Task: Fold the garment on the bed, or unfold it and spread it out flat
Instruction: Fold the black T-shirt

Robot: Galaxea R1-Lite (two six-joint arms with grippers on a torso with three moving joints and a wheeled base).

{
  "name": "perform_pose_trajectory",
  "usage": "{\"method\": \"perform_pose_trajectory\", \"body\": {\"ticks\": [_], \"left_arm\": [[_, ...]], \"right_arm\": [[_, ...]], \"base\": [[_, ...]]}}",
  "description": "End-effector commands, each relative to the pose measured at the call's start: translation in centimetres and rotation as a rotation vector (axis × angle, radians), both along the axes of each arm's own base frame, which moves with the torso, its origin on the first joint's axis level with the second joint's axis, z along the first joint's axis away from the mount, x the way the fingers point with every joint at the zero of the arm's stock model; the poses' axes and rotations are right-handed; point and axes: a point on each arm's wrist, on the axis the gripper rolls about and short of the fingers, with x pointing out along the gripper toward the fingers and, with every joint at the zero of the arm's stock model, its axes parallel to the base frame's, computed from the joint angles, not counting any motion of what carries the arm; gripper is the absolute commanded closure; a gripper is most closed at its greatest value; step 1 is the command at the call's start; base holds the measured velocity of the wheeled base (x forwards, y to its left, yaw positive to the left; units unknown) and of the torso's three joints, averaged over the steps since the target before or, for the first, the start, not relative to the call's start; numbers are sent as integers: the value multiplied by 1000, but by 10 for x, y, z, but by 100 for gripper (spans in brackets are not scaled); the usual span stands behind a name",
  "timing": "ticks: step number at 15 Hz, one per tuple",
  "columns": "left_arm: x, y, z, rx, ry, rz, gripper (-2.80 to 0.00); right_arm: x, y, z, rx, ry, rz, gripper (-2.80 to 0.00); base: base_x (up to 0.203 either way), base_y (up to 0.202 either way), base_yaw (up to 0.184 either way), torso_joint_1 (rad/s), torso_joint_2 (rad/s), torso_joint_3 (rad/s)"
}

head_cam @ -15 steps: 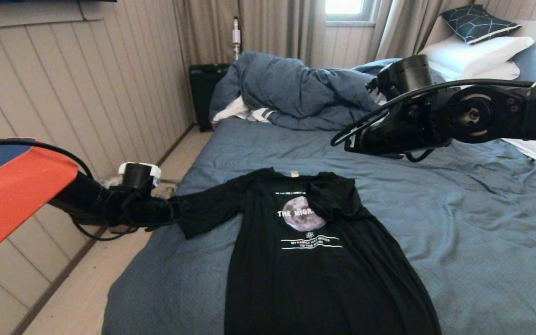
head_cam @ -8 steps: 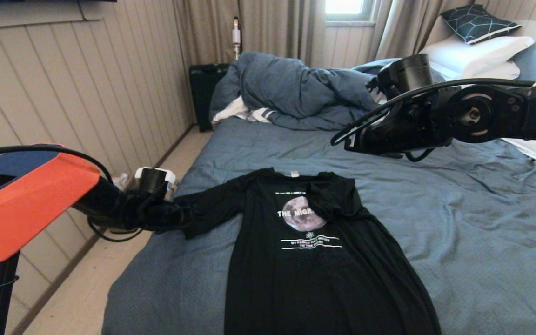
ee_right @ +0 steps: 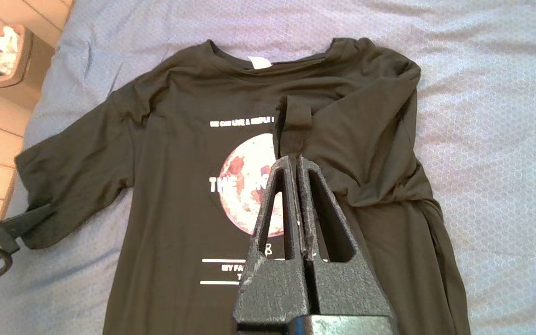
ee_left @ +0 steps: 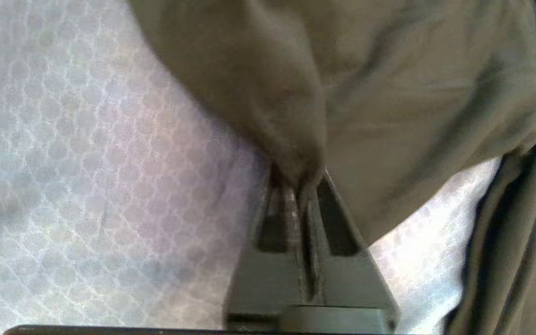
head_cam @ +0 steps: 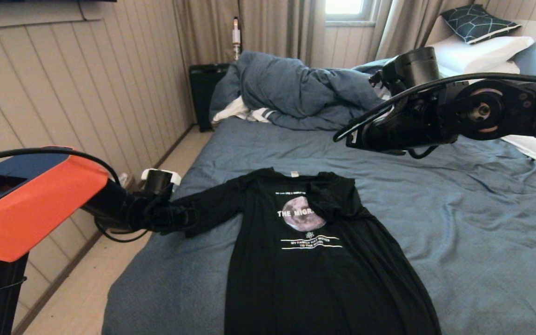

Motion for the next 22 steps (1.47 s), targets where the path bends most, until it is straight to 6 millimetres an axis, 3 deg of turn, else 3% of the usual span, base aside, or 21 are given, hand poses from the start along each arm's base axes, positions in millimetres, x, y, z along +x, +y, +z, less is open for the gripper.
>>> {"method": "perform_pose_trajectory", "body": {"ticks": [1,7,16,22], "left_arm": [[2,0,8,-9,-26,3,0],[10,-7,52,39,-170,54,0],[-6,-100,83,187,-298,-141,0],[-18,-172,65,289,-354,-248,0]], "right_arm": [[-3,-1,4,4,-8,-1,0],[-17,-8,21,25,-50,6,0],[-22,-14,30,43,-68,14,0],[-25,-33,42,57,-106,-22,0]], "base": [[0,0,0,0,0,0],[0,0,0,0,0,0],[0,0,0,0,0,0],[0,0,0,0,0,0]]}}
